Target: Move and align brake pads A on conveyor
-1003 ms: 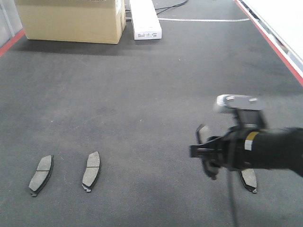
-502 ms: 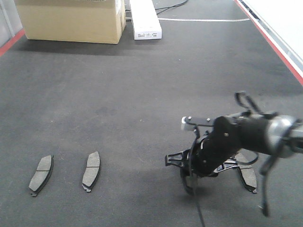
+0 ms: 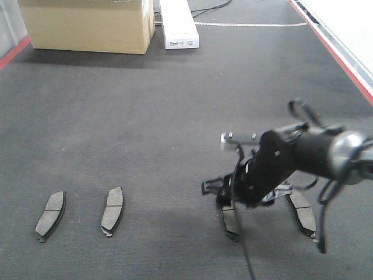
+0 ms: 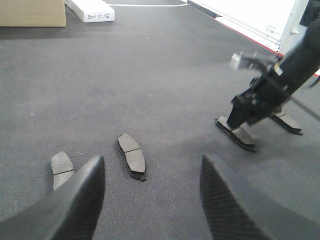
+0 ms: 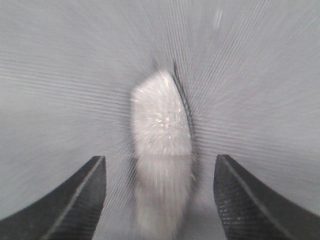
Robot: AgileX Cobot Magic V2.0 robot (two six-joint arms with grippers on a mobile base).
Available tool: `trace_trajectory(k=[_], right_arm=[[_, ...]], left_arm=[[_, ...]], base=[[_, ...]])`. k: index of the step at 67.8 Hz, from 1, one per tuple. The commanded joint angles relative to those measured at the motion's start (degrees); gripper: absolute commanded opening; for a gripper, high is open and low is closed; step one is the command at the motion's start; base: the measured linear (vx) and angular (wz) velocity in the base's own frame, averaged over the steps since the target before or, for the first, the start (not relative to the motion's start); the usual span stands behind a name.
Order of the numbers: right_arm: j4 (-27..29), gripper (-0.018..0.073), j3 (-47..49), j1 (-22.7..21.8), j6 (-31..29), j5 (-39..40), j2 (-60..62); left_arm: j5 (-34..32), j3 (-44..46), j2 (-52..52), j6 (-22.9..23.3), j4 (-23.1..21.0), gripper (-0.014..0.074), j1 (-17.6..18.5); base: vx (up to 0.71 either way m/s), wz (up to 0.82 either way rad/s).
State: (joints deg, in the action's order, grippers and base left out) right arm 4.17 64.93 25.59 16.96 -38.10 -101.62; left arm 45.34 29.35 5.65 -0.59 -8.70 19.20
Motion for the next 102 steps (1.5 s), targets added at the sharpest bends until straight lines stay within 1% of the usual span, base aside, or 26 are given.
trace_trajectory(k=[1, 13, 19, 23, 26, 41, 54, 65, 71, 78, 85, 92, 97, 99, 102], right_arm=[[-4.84, 0.0454, 1.35, 1.43, 2.39, -0.01, 7.54], [-17.04, 0.0453, 1.29, 4.47, 11.01, -4.73, 17.01], [-22.82, 0.0453, -0.44, 5.34, 14.36, -6.52, 22.15], [-24.87, 0.0453, -2.83, 5.34, 15.09, -6.41, 26.12], [-25.42, 0.0453, -4.77, 5.34, 15.09, -6.07, 28.84], [-25.49, 0.0453, -14.91, 5.34, 13.45, -3.64, 45.48], [-24.9, 0.0453, -21.67, 5.34, 8.7, -3.89, 61.5], [-24.62, 0.0453, -26.94, 5.34, 6.7, -3.8, 73.91], [-23.55, 0.0453, -30.16, 5.34, 4.91, -2.77, 79.89], [-20.92, 0.0453, -33.61, 5.34, 2.85, -0.52, 85.58], [-18.17, 0.0453, -36.44, 5.34, -1.46, 2.96, 91.29], [-17.4, 0.0452, -38.23, 5.34, -3.92, 5.53, 94.34], [-17.4, 0.0426, -38.66, 5.34, -3.92, 5.77, 94.74], [-17.4, 0.0404, -38.66, 5.34, -3.92, 5.67, 94.74], [-17.4, 0.0347, -38.66, 5.34, -3.92, 5.8, 94.74]], left_arm=[[-4.0, 1.17, 0.75, -0.04, -0.44, 0.0396, 0.22], [-4.0, 1.17, 0.75, -0.04, -0.44, 0.0396, 0.22], [-4.0, 1.17, 0.75, -0.04, -0.44, 0.0396, 0.22], [-4.0, 1.17, 0.75, -0.04, -0.44, 0.0396, 0.22], [-4.0, 1.17, 0.75, -0.04, -0.44, 0.0396, 0.22], [-4.0, 1.17, 0.75, -0.04, -0.44, 0.0396, 0.22], [-5.15, 1.17, 0.75, -0.04, -0.44, 0.0396, 0.22], [-5.6, 1.17, 0.75, -0.04, -0.44, 0.0396, 0.22], [-5.66, 1.17, 0.75, -0.04, -0.44, 0.0396, 0.22], [-5.71, 1.17, 0.75, -0.04, -0.44, 0.0396, 0.22], [-5.71, 1.17, 0.75, -0.04, -0.44, 0.0396, 0.22], [-5.71, 1.17, 0.75, -0.04, -0.44, 0.0395, 0.22], [-5.65, 1.17, 0.75, -0.04, -0.44, 0.0367, 0.22], [-5.62, 1.17, 0.75, -0.04, -0.44, 0.0337, 0.22], [-5.49, 1.17, 0.8, -0.04, -0.44, 0.0276, 0.22]], base=[[0.0, 0.0], [0.0, 0.0], [0.0, 0.0], [0.0, 0.0], [0.0, 0.0], [0.0, 0.0], [0.0, 0.0], [0.0, 0.0], [0.0, 0.0], [0.0, 0.0], [0.0, 0.0], [0.0, 0.0], [0.0, 0.0], [0.0, 0.0], [0.0, 0.0]])
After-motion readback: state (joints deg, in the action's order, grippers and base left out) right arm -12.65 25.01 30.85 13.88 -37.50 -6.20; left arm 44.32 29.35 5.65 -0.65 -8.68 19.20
